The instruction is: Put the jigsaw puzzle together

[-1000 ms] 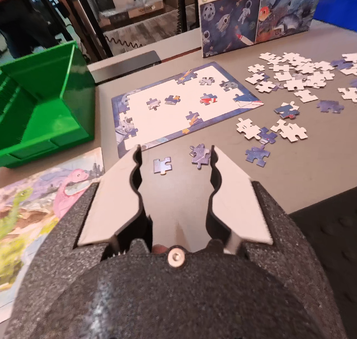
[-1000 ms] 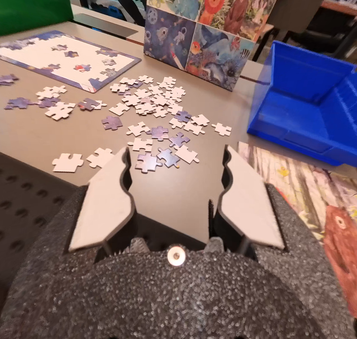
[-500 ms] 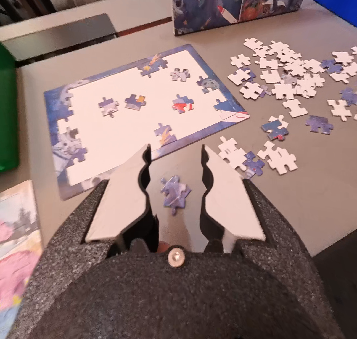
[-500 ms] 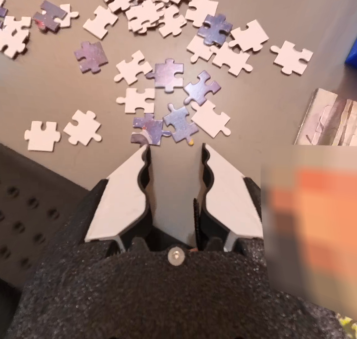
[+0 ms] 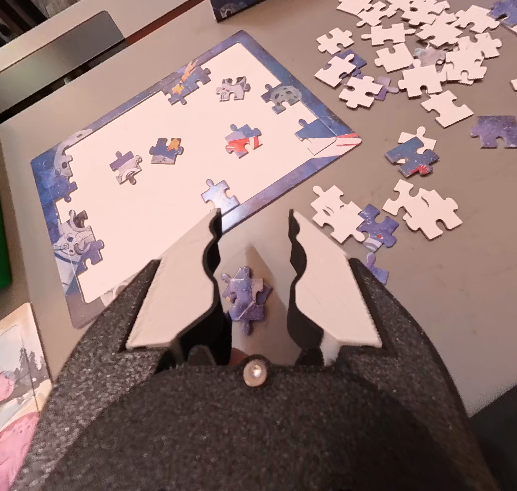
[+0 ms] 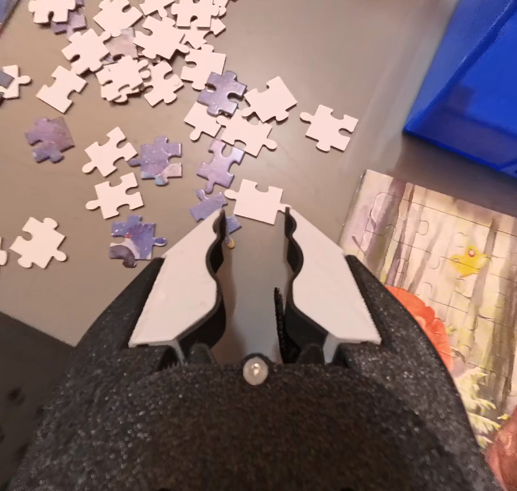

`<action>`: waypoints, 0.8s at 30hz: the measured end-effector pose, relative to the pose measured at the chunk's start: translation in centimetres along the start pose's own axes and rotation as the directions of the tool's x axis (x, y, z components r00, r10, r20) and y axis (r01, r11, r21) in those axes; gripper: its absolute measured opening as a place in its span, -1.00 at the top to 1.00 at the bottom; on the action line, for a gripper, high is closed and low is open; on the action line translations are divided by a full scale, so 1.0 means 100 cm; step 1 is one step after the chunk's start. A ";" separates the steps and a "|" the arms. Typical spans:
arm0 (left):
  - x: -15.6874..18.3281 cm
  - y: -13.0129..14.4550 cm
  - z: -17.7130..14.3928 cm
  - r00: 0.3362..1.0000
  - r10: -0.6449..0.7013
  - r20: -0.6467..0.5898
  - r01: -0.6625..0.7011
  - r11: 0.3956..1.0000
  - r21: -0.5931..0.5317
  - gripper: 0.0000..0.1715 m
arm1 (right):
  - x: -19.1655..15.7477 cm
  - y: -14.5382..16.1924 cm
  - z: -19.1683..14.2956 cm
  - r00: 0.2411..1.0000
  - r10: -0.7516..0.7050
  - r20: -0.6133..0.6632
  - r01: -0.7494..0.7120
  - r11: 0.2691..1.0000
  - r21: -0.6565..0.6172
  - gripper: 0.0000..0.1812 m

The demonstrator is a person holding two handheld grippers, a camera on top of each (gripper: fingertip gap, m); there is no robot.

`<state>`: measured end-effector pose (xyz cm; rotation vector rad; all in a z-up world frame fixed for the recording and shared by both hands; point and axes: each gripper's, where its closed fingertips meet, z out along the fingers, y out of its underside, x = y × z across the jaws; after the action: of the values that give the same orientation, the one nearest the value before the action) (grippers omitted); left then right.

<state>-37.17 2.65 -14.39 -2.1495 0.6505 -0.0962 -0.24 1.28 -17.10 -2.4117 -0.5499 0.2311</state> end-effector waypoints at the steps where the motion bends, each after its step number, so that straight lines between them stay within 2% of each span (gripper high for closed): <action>1: -0.001 0.001 -0.001 1.000 -0.006 0.001 0.006 1.000 0.001 0.45 | 0.000 0.000 0.000 1.000 0.011 0.010 -0.011 1.000 -0.005 0.51; 6: -0.005 0.002 -0.002 1.000 -0.012 0.001 0.012 1.000 0.008 0.45 | 0.003 -0.006 0.007 0.995 0.100 0.021 -0.100 0.995 -0.011 0.43; 9: -0.008 0.003 -0.004 1.000 -0.004 0.010 0.004 1.000 0.011 0.45 | 0.010 -0.004 0.010 0.993 0.108 -0.056 -0.109 0.994 -0.013 0.52; 12: -0.011 0.007 -0.007 1.000 -0.003 0.019 0.003 1.000 0.007 0.46 | 0.012 -0.002 0.005 0.983 0.137 -0.121 -0.138 0.990 0.002 0.42; 15: -0.017 0.010 -0.009 1.000 -0.017 0.027 0.017 1.000 0.005 0.47 | 0.008 0.002 0.004 0.970 0.199 -0.139 -0.198 0.980 0.021 0.45; 24: -0.014 0.005 -0.009 1.000 0.006 0.018 -0.006 1.000 0.009 0.48 | 0.002 0.001 0.006 0.987 0.100 -0.126 -0.099 0.995 0.009 0.66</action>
<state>-38.82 2.42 -14.06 -2.1370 0.6452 -0.0768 -0.19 1.66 -17.64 -2.4343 -0.3723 0.1201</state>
